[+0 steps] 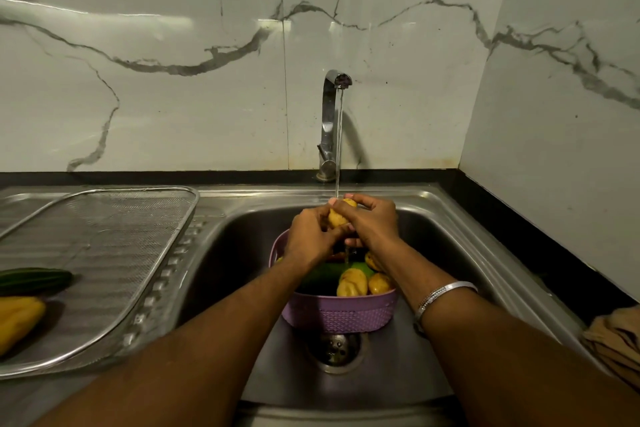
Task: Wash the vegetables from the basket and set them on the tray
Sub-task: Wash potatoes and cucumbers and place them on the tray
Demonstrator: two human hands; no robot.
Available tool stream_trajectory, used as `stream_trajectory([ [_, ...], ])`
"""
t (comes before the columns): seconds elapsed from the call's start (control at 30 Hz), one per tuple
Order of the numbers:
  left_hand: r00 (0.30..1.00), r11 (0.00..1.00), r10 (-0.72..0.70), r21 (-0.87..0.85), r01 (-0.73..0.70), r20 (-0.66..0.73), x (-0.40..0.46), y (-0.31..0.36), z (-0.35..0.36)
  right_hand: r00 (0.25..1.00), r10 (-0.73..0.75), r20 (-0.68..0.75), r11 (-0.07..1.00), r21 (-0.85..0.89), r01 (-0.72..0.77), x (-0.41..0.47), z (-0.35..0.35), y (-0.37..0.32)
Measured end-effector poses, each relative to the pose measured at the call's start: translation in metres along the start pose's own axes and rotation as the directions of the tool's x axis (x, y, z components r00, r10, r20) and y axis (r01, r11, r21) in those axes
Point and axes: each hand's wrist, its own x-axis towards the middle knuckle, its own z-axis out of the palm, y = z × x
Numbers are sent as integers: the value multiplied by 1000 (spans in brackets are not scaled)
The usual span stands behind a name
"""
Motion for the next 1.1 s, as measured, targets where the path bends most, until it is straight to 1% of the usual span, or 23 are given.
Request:
stream_trajectory([
  [0.07, 1000, 1000, 0, -10, 0, 16, 0, 0, -2, 999, 23, 33, 1000, 7, -23, 1, 0, 1],
  [0.2, 999, 996, -36, -81, 39, 36, 0, -2, -5, 975, 110, 191, 994, 8, -113, 7, -6, -8],
  [0.3, 995, 993, -67, -94, 74, 74, 0, -3, -7, 957, 171, 236, 984, 5, -178, 8, -8, -9],
  [0.4, 994, 996, -66, -48, 70, 83, 1, -5, -8, 960, 181, 212, 983, -7, -184, 5, -7, -4],
  [0.53, 996, 998, -66, 5, 66, 51, -1, -1, -7, 982, 133, 135, 990, 20, -136, 4, -2, 2],
  [0.63, 1000, 994, -4, 107, 4, -3, 0, -2, -6, 994, 89, 62, 996, 14, -90, 5, 1, 3],
  [0.73, 1000, 985, 15, 174, -15, 2, 2, -2, -4, 999, 46, -29, 999, -1, -46, 4, 3, 5],
  [0.8, 1000, 985, 10, 174, -12, 11, 2, 0, -1, 997, 29, -76, 999, -25, -31, 3, 2, 6],
  [0.83, 1000, 986, 9, 165, -12, 14, 2, 0, -1, 997, 29, -77, 999, -36, -32, 4, 2, 6],
  [0.9, 1000, 991, -4, 130, 1, 22, 1, 1, -4, 999, 35, -19, 997, -67, -36, 5, 0, 5],
  [0.97, 999, 995, -14, 95, 11, 32, -1, 2, -9, 995, 58, 87, 994, -94, -49, 6, -1, 2],
  [1.03, 999, 995, -15, 98, 12, 30, 0, -1, -12, 978, 100, 181, 993, -78, -87, 8, -3, -1],
  [1.1, 999, 997, -30, 76, 27, 35, 1, -5, -15, 960, 148, 238, 989, -47, -141, 9, -5, -2],
])
